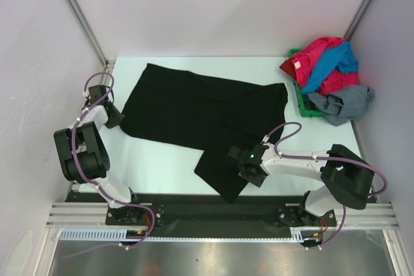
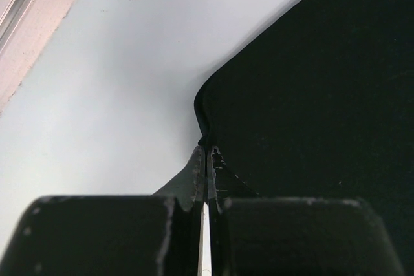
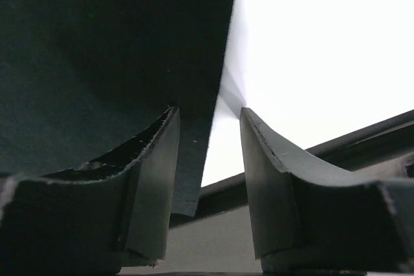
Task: Fold and stack the t-shirts
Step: Fold the tshirt
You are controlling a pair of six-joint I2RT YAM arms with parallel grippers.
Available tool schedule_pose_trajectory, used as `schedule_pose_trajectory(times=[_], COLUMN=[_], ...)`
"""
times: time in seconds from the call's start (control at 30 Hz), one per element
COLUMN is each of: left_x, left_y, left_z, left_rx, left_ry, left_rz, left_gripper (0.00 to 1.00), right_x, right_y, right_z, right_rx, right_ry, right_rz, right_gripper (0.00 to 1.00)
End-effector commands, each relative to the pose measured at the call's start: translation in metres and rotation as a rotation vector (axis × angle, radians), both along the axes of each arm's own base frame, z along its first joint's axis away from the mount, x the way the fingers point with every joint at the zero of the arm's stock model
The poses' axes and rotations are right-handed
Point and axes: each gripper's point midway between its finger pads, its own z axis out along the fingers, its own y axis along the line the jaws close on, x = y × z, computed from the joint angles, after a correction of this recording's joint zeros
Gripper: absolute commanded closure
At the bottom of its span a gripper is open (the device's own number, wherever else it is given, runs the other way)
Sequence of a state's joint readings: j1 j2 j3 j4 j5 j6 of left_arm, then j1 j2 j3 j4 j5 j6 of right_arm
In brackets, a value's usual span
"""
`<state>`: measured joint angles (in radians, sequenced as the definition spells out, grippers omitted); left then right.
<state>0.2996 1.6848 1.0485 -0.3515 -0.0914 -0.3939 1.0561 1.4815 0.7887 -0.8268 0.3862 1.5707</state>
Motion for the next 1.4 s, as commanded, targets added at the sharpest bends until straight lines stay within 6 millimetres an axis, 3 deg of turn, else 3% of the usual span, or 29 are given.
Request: schedule_pose_trajectory(times=[0.0,0.23,0.33,0.53,0.67,0.77,0.9,1.1,1.23,1.37], left_x=[0.008,0.007,0.006,0.002,-0.003,-0.009,-0.013,-0.027,-0.043,-0.056], left_y=[-0.002,0.001,0.001,0.005,0.008,0.009,0.013,0.016,0.014,0.026], left_z=[0.006,0.011,0.01,0.014,0.017,0.014,0.017,0.024,0.031,0.05], left_rx=[-0.019,-0.008,-0.006,0.019,0.002,-0.029,-0.018,-0.018,-0.042,-0.015], left_ry=[-0.043,-0.053,-0.05,-0.047,-0.057,-0.048,-0.032,-0.031,-0.055,-0.106], left_rz=[0.006,0.017,0.016,0.024,0.033,0.051,0.063,0.086,0.115,0.155], left_gripper=[1.0,1.0,1.0,1.0,0.99,1.0,1.0,1.0,1.0,1.0], right_x=[0.008,0.013,0.016,0.015,0.005,-0.007,-0.017,-0.04,-0.044,-0.039], right_y=[0.002,0.006,0.008,0.002,-0.008,0.0,0.022,0.031,0.029,0.024], right_z=[-0.005,-0.011,-0.014,-0.016,-0.007,0.004,0.04,0.058,0.065,0.081], right_rx=[-0.029,-0.014,-0.011,-0.02,-0.047,0.013,0.178,0.236,0.248,0.28], right_ry=[-0.021,-0.032,-0.041,-0.054,-0.062,-0.103,-0.226,-0.244,-0.259,-0.301], right_rz=[-0.043,-0.066,-0.064,-0.041,0.068,0.211,0.353,0.514,0.524,0.515], right_gripper=[0.54,0.6,0.67,1.0,1.0,1.0,1.0,1.0,1.0,1.0])
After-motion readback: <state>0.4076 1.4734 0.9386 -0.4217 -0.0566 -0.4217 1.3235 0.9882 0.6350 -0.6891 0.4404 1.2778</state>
